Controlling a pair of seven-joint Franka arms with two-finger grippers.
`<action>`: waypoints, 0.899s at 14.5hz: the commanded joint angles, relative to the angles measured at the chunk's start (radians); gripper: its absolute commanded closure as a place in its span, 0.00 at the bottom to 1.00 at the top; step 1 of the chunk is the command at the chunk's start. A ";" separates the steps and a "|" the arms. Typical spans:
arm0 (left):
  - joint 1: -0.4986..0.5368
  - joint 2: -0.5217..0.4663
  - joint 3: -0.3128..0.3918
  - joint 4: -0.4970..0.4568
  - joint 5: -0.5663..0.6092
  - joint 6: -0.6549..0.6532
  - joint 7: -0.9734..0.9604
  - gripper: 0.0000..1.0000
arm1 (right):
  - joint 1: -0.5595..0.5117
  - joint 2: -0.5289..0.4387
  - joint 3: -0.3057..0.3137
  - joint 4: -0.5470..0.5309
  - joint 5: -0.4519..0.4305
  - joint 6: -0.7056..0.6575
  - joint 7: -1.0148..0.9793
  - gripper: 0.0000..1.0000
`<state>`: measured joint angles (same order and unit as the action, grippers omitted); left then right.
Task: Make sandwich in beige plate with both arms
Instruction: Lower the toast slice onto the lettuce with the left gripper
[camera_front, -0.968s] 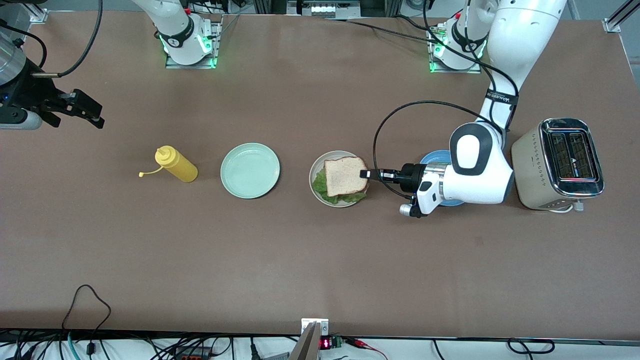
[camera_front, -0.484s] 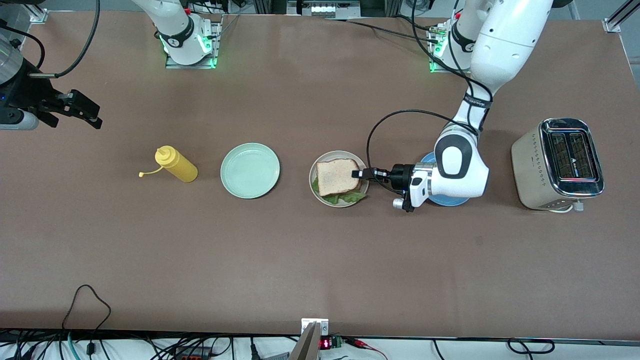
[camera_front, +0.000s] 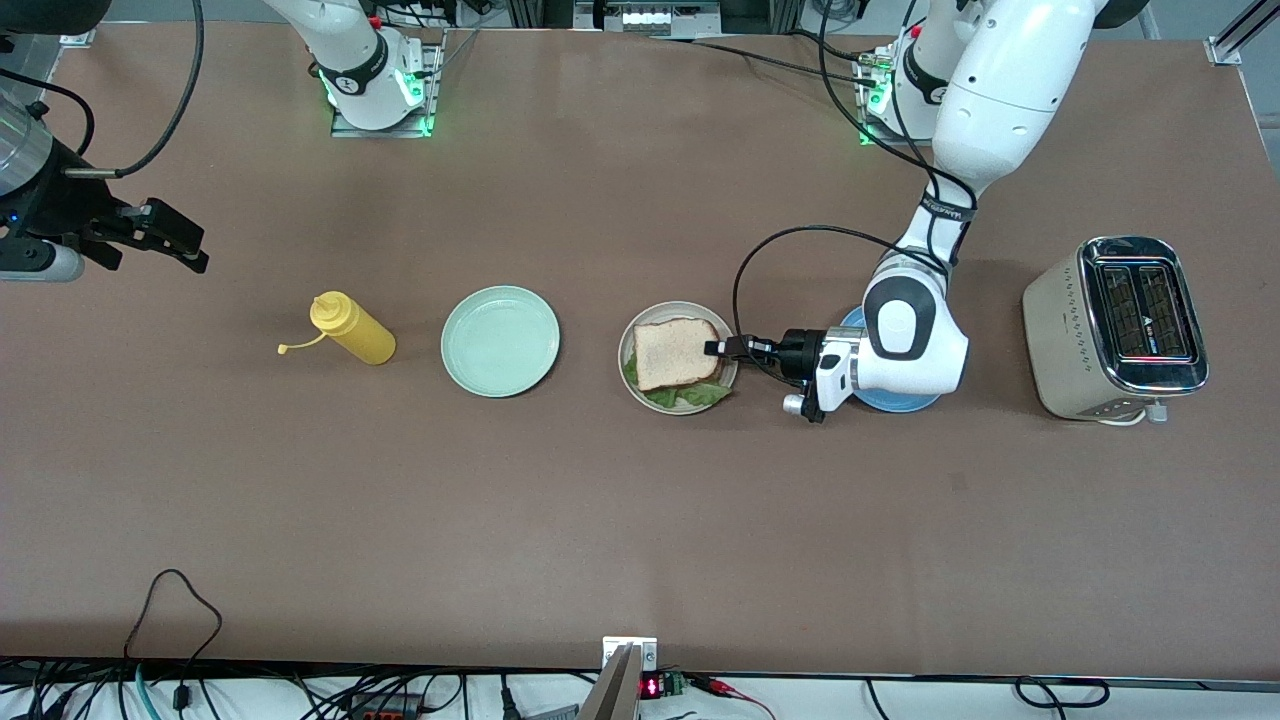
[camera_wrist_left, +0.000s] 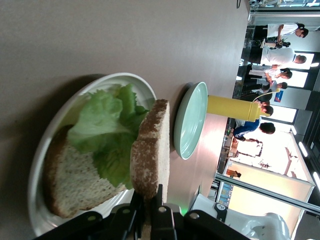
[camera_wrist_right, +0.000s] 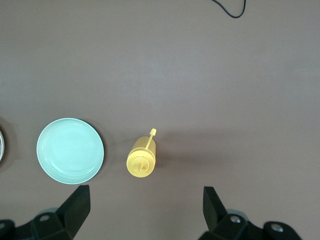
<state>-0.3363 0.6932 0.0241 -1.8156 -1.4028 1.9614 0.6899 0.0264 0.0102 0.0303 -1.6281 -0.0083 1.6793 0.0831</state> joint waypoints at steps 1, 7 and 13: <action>0.002 0.008 0.000 -0.021 -0.030 0.004 0.054 0.64 | -0.003 0.007 0.005 0.024 0.001 -0.009 -0.003 0.00; 0.036 -0.061 0.005 -0.040 -0.002 -0.010 0.040 0.00 | -0.003 0.007 0.005 0.028 -0.001 -0.009 -0.002 0.00; 0.066 -0.181 0.014 -0.039 0.299 -0.022 -0.019 0.00 | -0.008 0.007 0.005 0.028 -0.002 -0.009 -0.002 0.00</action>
<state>-0.2767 0.5702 0.0355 -1.8274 -1.1890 1.9494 0.6983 0.0265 0.0103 0.0304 -1.6214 -0.0083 1.6792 0.0830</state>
